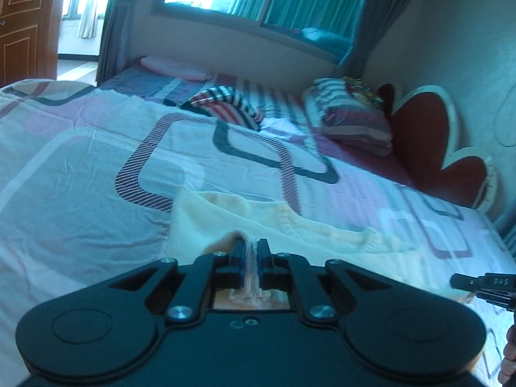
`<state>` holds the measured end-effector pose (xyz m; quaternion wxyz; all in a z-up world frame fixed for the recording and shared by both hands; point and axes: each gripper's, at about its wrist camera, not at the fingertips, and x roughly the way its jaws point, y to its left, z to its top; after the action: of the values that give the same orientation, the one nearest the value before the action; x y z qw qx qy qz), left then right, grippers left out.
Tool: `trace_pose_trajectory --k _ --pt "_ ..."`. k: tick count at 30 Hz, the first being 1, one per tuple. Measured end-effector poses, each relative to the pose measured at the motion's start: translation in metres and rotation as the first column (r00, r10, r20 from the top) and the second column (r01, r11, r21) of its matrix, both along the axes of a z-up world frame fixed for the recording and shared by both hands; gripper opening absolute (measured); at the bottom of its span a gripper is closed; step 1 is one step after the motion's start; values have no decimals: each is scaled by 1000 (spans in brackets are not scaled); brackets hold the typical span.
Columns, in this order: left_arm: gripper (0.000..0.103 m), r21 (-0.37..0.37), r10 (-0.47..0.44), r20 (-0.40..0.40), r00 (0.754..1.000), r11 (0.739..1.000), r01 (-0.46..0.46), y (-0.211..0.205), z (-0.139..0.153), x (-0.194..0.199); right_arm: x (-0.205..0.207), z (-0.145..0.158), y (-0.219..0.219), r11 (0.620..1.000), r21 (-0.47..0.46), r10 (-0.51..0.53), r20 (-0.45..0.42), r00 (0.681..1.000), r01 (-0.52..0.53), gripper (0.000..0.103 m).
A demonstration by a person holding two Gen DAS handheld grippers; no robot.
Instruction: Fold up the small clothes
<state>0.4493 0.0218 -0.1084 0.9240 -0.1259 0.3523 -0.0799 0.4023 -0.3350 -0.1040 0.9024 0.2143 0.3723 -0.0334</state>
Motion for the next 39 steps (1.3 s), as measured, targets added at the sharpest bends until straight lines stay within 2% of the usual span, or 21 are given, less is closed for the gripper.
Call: trace_pose_trajectory --k 3,4,7,9,10,11,12,13,16,18,21,24,26,27,28,29,30,32,35,39 --pt "7 33 15 -32 999 999 -14 -3 -10 23 26 -16 -14 998 50 -26 -42 999 28 8" --pt "11 41 21 -42 999 999 -20 -4 -13 29 34 -22 -18 997 61 -32 -61 998 35 8" --pt "29 58 51 -41 998 997 -48 -2 -20 40 46 -30 -25 997 46 -59 -67 996 62 9" --pt "46 57 45 -43 998 997 -43 2 -21 43 49 -30 -28 997 43 -54 -58 997 57 13" --pt "62 61 41 -39 998 997 -39 3 -20 43 50 -28 -29 998 37 -47 -47 998 49 23" --pt "69 63 28 -26 999 998 -26 6 -19 41 48 -26 -29 999 26 -37 -31 999 38 35" --pt "70 64 -1 -11 1000 998 2 8 -17 37 46 -23 -29 999 10 -31 -15 999 31 53" --pt "71 68 -38 -6 999 997 38 9 -16 34 42 -20 -28 1000 -10 -22 5 1000 22 60" --pt "71 109 -123 -26 992 986 126 5 -21 34 42 -20 -20 998 -49 33 21 999 -32 60" --pt "70 132 -126 -36 991 983 129 2 -27 39 46 -26 -13 994 -80 79 4 997 -78 60" --pt "66 106 -123 -56 991 986 128 1 -34 50 51 -33 -5 989 -97 111 -3 994 -111 60" --pt "51 103 -154 -76 985 982 161 -4 -40 58 56 -37 -3 983 -111 148 -4 989 -147 60" --pt "36 96 -170 -82 982 979 178 -5 -43 61 60 -41 -2 979 -118 168 -6 986 -168 60" --pt "31 94 -175 -78 981 979 182 -5 -44 61 62 -42 -3 977 -117 176 -11 984 -176 57" --pt "16 93 -180 -75 981 978 187 -5 -44 61 64 -44 -2 975 -119 187 -16 982 -188 36" --pt "7 91 -183 -73 981 978 189 -5 -45 61 67 -46 -1 970 -116 210 -26 977 -211 25" --pt "6 90 -186 -67 980 977 191 -5 -45 60 69 -48 0 966 -111 228 -42 973 -232 11" --pt "3 92 -197 -49 979 975 201 -5 -44 58 69 -51 2 959 -128 248 -54 967 -253 11" --pt "3 69 -188 -6 982 980 188 -2 -38 52 66 -50 1 955 -132 264 -40 964 -266 5" --pt "2 37 -151 72 986 988 148 4 -21 49 56 -33 -3 964 -166 219 57 974 -207 3"
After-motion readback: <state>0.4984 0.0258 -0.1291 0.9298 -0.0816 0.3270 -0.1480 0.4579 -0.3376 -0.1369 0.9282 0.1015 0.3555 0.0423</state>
